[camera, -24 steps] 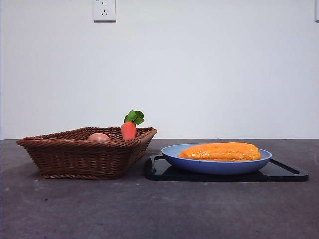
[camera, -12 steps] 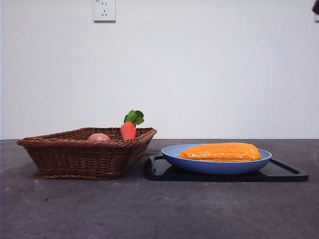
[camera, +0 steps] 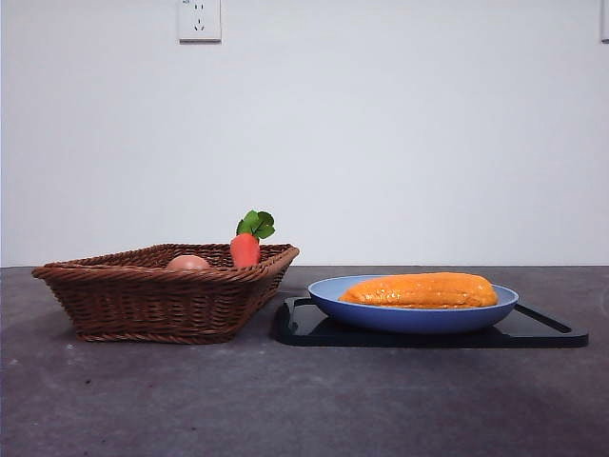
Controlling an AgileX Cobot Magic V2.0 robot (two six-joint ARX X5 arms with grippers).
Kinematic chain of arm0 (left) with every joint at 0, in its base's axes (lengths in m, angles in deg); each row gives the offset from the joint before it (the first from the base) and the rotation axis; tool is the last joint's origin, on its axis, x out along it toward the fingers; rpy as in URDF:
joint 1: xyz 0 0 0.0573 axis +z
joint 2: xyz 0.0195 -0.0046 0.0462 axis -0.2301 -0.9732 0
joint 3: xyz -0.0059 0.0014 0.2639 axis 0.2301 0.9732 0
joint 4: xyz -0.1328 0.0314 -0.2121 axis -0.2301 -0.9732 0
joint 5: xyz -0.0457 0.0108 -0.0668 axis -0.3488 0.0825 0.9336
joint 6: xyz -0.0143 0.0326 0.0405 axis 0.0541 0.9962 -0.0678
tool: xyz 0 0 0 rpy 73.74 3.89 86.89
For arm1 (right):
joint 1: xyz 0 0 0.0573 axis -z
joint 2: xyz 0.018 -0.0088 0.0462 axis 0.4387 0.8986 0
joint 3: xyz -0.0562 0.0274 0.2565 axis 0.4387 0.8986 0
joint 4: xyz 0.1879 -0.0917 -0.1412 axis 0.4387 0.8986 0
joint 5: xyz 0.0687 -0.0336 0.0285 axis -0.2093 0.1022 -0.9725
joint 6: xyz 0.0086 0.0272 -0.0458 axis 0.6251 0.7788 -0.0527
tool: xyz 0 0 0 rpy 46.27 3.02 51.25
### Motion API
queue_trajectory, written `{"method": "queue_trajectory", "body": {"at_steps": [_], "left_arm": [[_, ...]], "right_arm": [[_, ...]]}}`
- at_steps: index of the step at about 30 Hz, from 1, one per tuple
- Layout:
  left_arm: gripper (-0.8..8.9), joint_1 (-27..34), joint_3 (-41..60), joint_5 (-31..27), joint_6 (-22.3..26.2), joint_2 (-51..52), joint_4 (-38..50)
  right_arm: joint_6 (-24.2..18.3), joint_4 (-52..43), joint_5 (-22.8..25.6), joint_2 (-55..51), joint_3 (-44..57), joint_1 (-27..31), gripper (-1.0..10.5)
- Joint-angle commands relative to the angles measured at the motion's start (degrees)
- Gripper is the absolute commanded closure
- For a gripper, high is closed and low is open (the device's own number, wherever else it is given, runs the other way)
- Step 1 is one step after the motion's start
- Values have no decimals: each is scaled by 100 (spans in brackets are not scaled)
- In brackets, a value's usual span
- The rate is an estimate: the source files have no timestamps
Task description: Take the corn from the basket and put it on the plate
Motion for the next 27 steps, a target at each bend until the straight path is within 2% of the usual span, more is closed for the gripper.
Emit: {"method": "queue_trajectory", "body": {"at_steps": [1, 14, 27], "left_arm": [[810, 11, 37, 15, -11, 11, -151], [810, 11, 37, 15, -11, 11, -151], [810, 11, 37, 15, -11, 11, -153]], "right_arm": [[-20, -439, 24, -391, 503, 31, 945], [7, -682, 66, -1528, 1768, 68, 945], [144, -343, 46, -1574, 1985, 68, 945]]}}
